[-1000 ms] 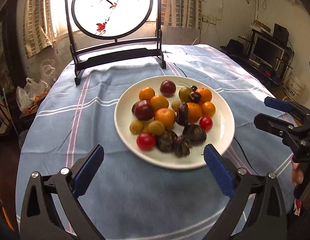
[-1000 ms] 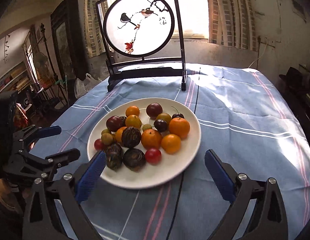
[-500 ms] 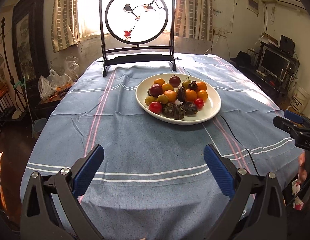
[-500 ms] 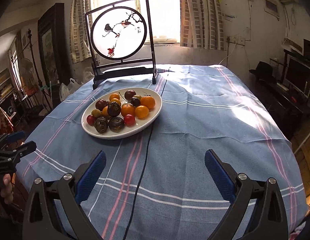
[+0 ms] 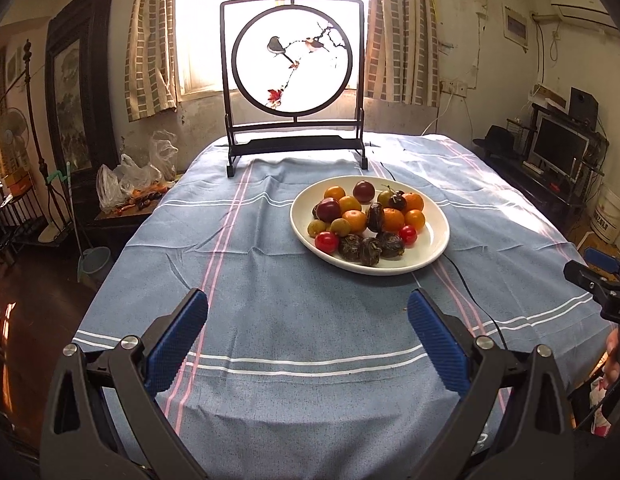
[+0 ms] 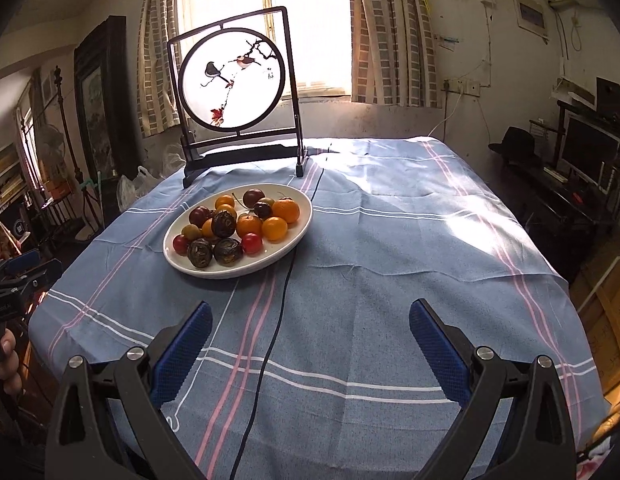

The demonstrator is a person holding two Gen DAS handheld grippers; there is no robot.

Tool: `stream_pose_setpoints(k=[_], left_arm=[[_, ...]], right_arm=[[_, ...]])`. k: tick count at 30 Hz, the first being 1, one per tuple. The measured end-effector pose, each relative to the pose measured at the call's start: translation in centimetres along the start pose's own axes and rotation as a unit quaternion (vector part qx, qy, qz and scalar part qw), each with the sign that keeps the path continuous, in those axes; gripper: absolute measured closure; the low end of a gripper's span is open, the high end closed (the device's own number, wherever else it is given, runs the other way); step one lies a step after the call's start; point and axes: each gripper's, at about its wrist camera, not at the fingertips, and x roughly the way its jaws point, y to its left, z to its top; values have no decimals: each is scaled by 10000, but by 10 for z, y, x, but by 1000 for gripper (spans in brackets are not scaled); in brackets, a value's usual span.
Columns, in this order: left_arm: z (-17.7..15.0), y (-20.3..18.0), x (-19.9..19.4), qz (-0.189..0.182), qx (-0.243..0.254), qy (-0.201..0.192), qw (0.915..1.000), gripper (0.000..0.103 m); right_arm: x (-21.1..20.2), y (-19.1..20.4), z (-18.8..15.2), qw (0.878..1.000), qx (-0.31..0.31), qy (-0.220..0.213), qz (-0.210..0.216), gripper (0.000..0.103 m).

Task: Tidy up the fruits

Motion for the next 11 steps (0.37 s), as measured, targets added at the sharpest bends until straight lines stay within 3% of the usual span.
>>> stream_pose_setpoints(k=[6,11], left_arm=[[3,4,6,-137,-131,165,9997,5],[3,4,7,-14,-97,114,9999,5]], right_arm=[[0,-4,0,10000,29,18,-53,3],[0,-8,0,9999,60,2,-105,3]])
